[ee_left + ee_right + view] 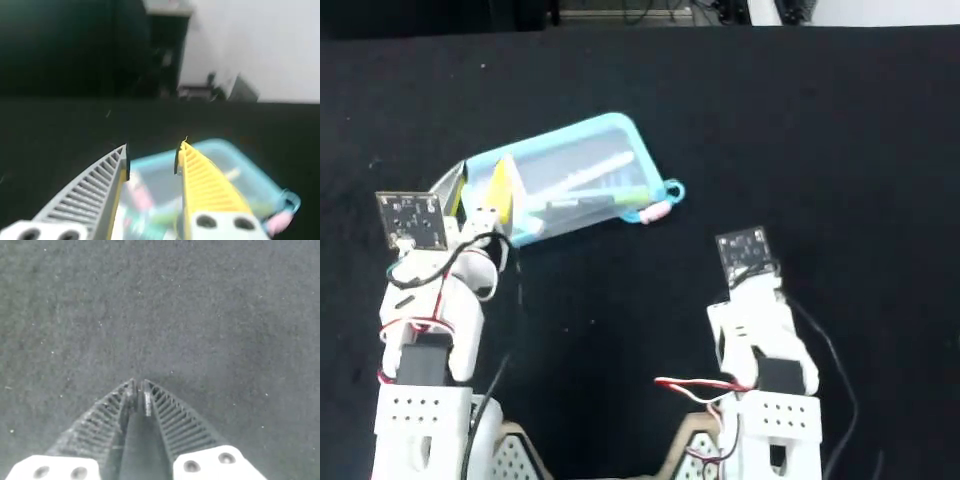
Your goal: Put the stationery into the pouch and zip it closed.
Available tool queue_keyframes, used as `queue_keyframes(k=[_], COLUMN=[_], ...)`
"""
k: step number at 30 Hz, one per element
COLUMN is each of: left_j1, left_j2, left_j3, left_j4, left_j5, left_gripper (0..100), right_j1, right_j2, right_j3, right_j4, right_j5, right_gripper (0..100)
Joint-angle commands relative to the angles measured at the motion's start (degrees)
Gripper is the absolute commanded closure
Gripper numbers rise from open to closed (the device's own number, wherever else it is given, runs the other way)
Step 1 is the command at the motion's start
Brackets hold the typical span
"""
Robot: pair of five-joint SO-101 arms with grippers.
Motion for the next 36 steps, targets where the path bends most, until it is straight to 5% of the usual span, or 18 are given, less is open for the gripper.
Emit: queue_keyframes(k=[1,7,16,25,30,36], left_j1=[-5.05,-11.91,-16.57,-20.70,-20.79,-20.18], left_j2=[-0.97,-0.97,-0.97,-0.97,-3.34,-15.91], left_j3=[1.45,8.75,21.23,22.11,22.73,23.78], left_j4=[7.91,13.36,13.36,14.95,15.74,27.78], left_j5=[-0.62,-1.23,-10.02,-6.33,-4.75,-4.75], left_gripper=[83,97,97,97,97,97], right_j1=[0.44,0.44,0.35,0.79,0.53,0.44], right_j2=[-0.92,-0.92,-0.92,-0.92,-0.92,-1.01], right_j3=[-0.13,0.40,0.40,-0.40,-5.85,-6.64], right_j4=[-1.32,-1.41,-1.41,-4.40,3.43,3.87], right_j5=[0.53,0.53,0.53,-0.09,-5.27,-5.54], right_gripper=[98.6,98.6,98.6,98.7,98.7,98.7])
